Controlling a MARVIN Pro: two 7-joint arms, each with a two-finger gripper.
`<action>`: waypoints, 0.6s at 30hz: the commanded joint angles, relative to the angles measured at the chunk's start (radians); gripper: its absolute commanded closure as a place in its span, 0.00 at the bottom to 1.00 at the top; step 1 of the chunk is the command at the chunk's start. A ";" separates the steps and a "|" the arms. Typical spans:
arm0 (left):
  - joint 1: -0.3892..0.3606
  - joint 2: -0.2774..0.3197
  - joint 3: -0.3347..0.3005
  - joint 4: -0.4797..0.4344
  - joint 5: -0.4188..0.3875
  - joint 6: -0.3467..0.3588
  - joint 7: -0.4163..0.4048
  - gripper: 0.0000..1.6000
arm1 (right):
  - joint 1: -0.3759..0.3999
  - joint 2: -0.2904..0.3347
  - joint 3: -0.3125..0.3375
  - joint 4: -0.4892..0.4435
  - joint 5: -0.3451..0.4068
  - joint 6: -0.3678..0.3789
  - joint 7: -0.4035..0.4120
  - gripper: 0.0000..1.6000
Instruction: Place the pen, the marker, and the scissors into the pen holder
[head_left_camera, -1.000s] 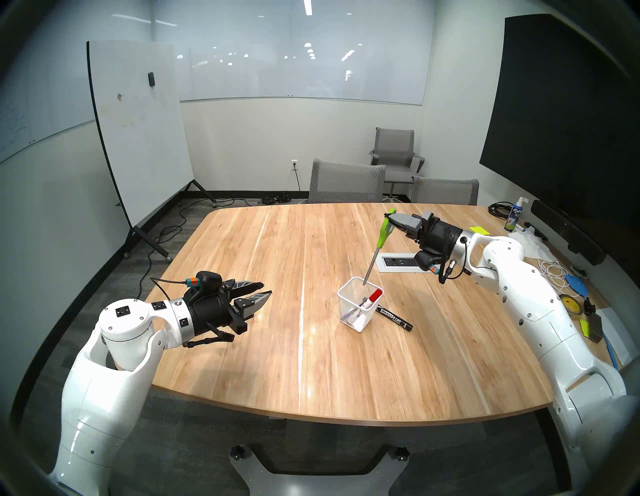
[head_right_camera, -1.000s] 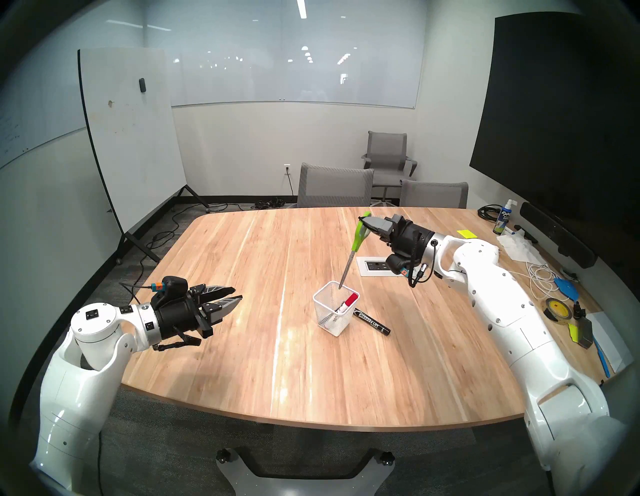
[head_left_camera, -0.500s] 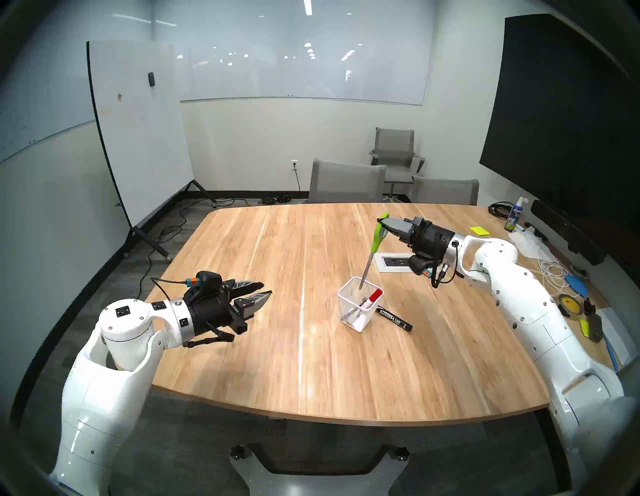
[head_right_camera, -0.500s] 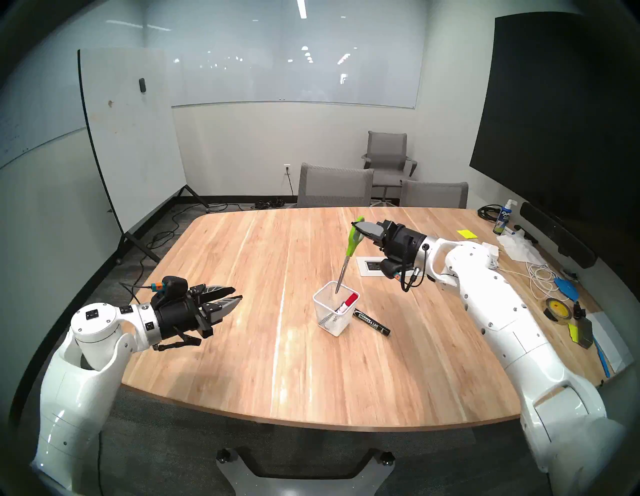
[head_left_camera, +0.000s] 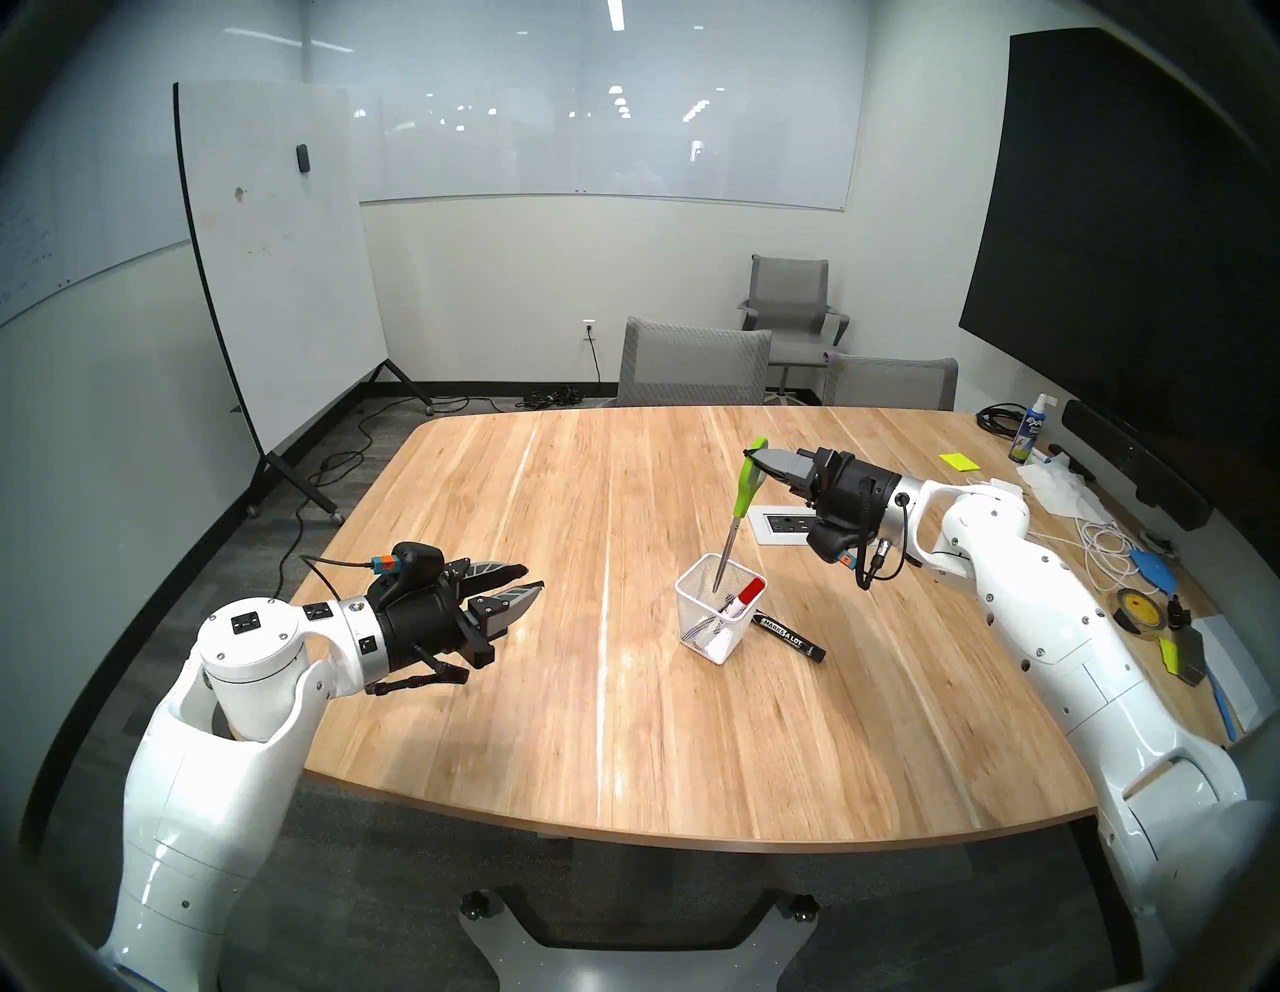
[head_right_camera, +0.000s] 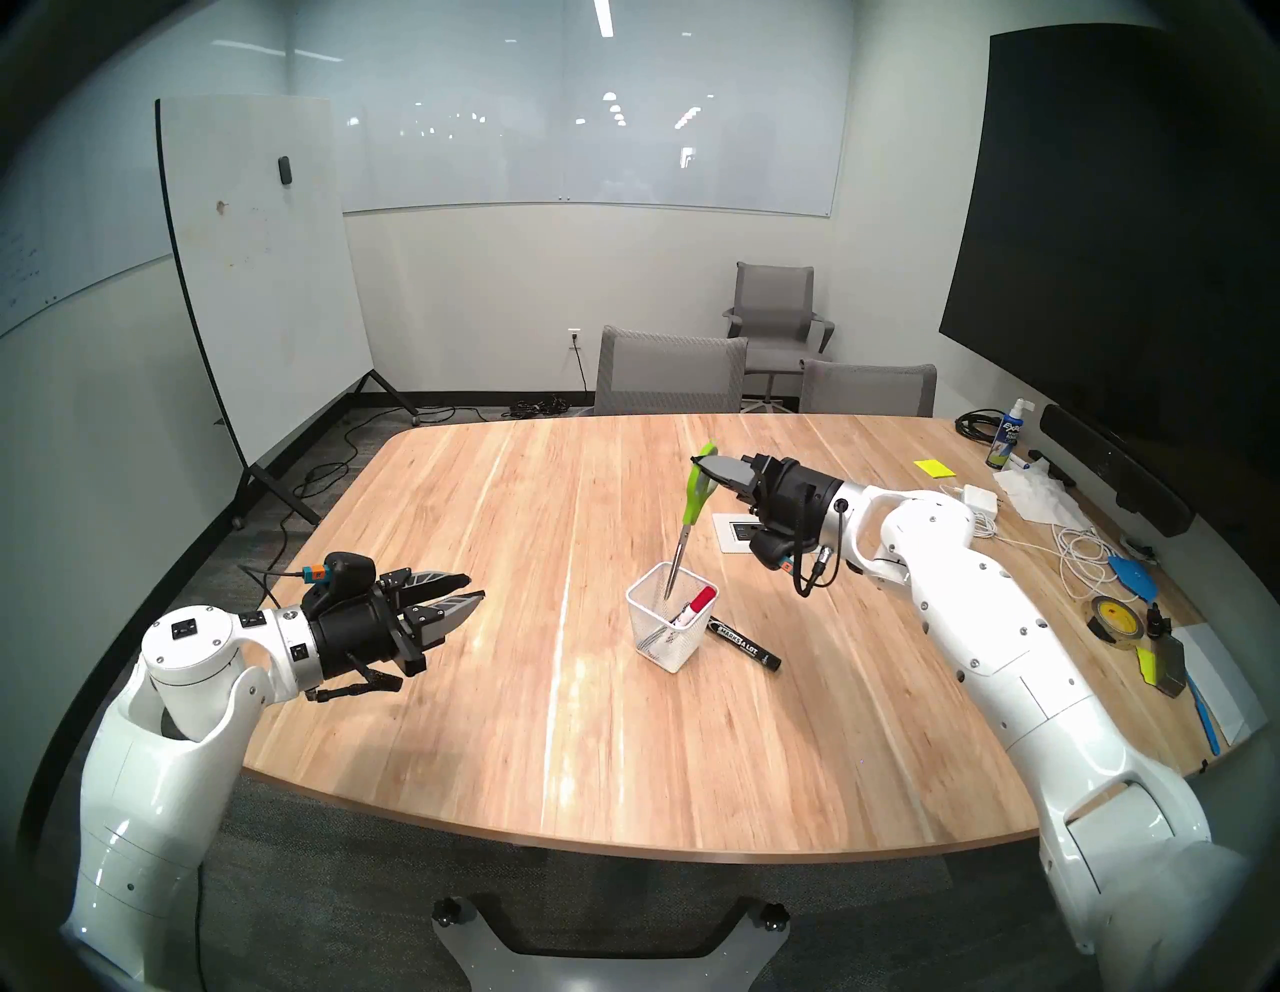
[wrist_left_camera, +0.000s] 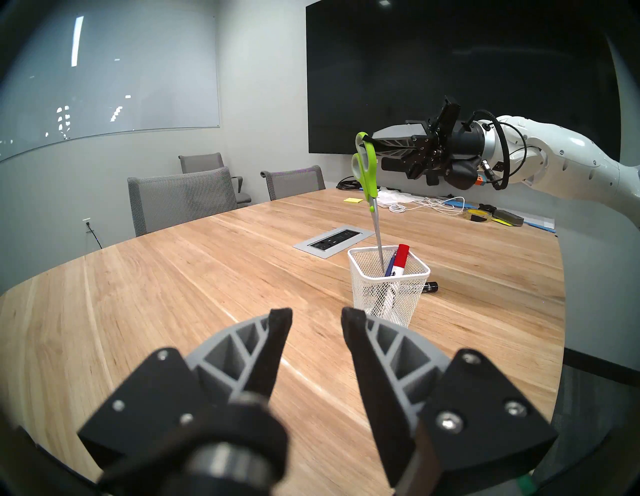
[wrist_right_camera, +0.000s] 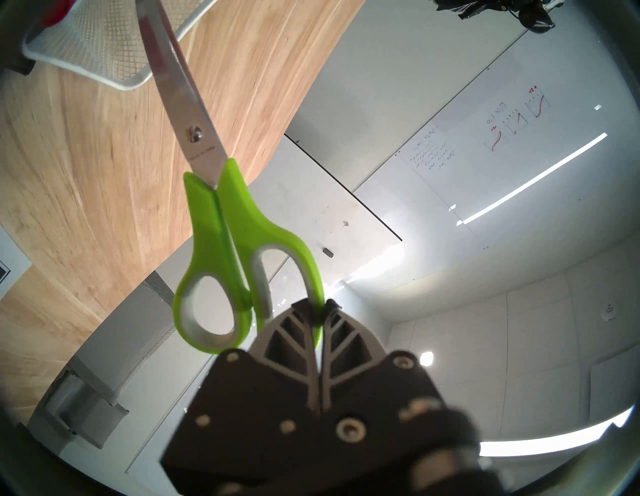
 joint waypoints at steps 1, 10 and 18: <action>-0.005 0.001 -0.004 -0.019 0.002 -0.003 0.002 0.42 | -0.011 0.015 0.001 -0.045 -0.019 0.016 -0.020 1.00; -0.005 0.001 -0.004 -0.019 0.002 -0.002 0.002 0.42 | -0.027 0.008 -0.005 -0.044 -0.044 0.026 -0.035 1.00; -0.005 0.000 -0.005 -0.019 0.003 -0.002 0.001 0.42 | -0.043 0.007 -0.007 -0.051 -0.066 0.036 -0.049 1.00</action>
